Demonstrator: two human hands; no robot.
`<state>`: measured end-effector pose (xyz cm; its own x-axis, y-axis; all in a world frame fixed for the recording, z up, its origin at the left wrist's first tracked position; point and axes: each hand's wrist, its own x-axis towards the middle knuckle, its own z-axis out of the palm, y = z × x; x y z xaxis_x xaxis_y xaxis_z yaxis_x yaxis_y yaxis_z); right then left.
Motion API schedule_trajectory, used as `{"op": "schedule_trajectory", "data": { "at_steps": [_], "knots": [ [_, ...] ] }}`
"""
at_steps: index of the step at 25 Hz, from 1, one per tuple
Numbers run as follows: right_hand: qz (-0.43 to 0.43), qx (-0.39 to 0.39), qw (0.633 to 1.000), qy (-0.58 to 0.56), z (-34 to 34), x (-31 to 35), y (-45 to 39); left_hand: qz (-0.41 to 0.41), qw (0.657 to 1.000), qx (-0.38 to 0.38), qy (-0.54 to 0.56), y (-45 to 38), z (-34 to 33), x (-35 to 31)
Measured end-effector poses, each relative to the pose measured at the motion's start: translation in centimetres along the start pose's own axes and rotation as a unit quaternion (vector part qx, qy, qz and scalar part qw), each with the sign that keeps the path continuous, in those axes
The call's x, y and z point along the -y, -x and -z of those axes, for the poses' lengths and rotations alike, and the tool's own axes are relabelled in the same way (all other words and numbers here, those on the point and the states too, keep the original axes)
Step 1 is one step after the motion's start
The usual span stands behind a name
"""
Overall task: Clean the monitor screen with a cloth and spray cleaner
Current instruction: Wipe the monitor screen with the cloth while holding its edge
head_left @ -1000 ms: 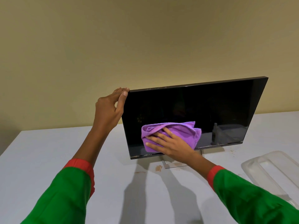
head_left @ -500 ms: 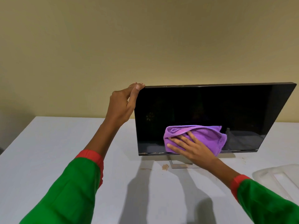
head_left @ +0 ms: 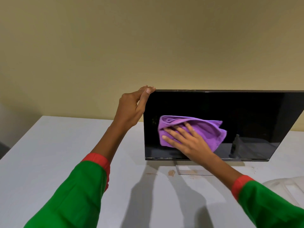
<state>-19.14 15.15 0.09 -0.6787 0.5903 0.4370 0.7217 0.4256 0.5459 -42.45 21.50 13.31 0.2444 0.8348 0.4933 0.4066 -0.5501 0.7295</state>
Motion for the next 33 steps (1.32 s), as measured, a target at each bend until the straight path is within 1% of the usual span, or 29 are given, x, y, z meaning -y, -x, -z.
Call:
{"op": "schedule_trajectory", "data": {
  "at_steps": [3,5,7,9,12,14,16,18,20,21,22,24,26,27,29,30,32,33],
  "knots": [
    [0.040,0.054,0.998,0.022,-0.5,-0.2,3.4,0.006,1.000,0.008,0.009,-0.1,0.1,0.2],
    [0.068,0.097,0.993,0.027,-1.1,1.1,3.5,0.007,1.000,0.015,0.004,-0.2,0.2,0.4],
    [0.092,0.121,0.988,0.016,-1.7,2.9,2.1,0.006,1.000,0.023,-0.005,-0.2,0.3,0.3],
    [0.121,0.112,0.986,0.015,-1.8,4.5,-0.2,0.002,0.999,0.029,-0.016,-0.2,0.4,0.1],
    [0.127,0.063,0.990,-0.006,-1.1,5.3,-3.6,-0.001,0.999,0.037,-0.032,-0.2,0.6,-0.2],
    [0.078,0.005,0.997,-0.020,-0.1,4.1,-4.9,0.007,0.999,0.040,-0.031,-0.2,0.7,-0.4],
    [-0.010,-0.056,0.998,-0.031,1.0,1.4,-5.0,0.012,0.999,0.041,-0.029,-0.3,0.7,-0.5],
    [-0.077,-0.065,0.995,-0.006,1.8,-1.2,-3.8,0.013,0.998,0.042,-0.036,-0.3,0.7,-0.4],
    [-0.106,-0.050,0.993,0.014,1.8,-2.4,-1.4,0.014,0.998,0.043,-0.040,-0.2,0.7,-0.3],
    [-0.107,-0.041,0.993,0.017,1.6,-2.2,-0.2,0.014,0.998,0.042,-0.037,-0.1,0.7,-0.2],
    [-0.093,-0.023,0.995,0.016,1.2,-1.4,0.9,0.015,0.998,0.042,-0.035,-0.1,0.7,-0.2],
    [-0.028,0.029,0.999,0.012,0.2,0.7,2.3,0.015,0.998,0.041,-0.039,0.1,0.7,-0.3],
    [0.034,0.072,0.997,0.020,-0.6,2.4,1.7,0.011,0.998,0.038,-0.058,0.1,0.7,-0.4],
    [0.053,0.077,0.995,0.021,-0.8,2.8,0.7,0.010,0.997,0.038,-0.069,0.1,0.7,-0.6],
    [0.066,0.045,0.997,0.013,-0.7,3.0,-2.2,0.018,0.996,0.040,-0.077,0.1,0.6,-0.8],
    [0.056,0.007,0.998,0.004,-0.4,2.9,-3.9,0.023,0.996,0.042,-0.075,0.1,0.6,-0.9],
    [-0.004,-0.063,0.997,-0.032,0.5,1.8,-6.6,0.029,0.996,0.044,-0.068,0.1,0.6,-1.0],
    [-0.039,-0.083,0.995,-0.042,1.2,1.0,-7.4,0.032,0.997,0.043,-0.064,0.0,0.6,-1.1]
  ]
}}
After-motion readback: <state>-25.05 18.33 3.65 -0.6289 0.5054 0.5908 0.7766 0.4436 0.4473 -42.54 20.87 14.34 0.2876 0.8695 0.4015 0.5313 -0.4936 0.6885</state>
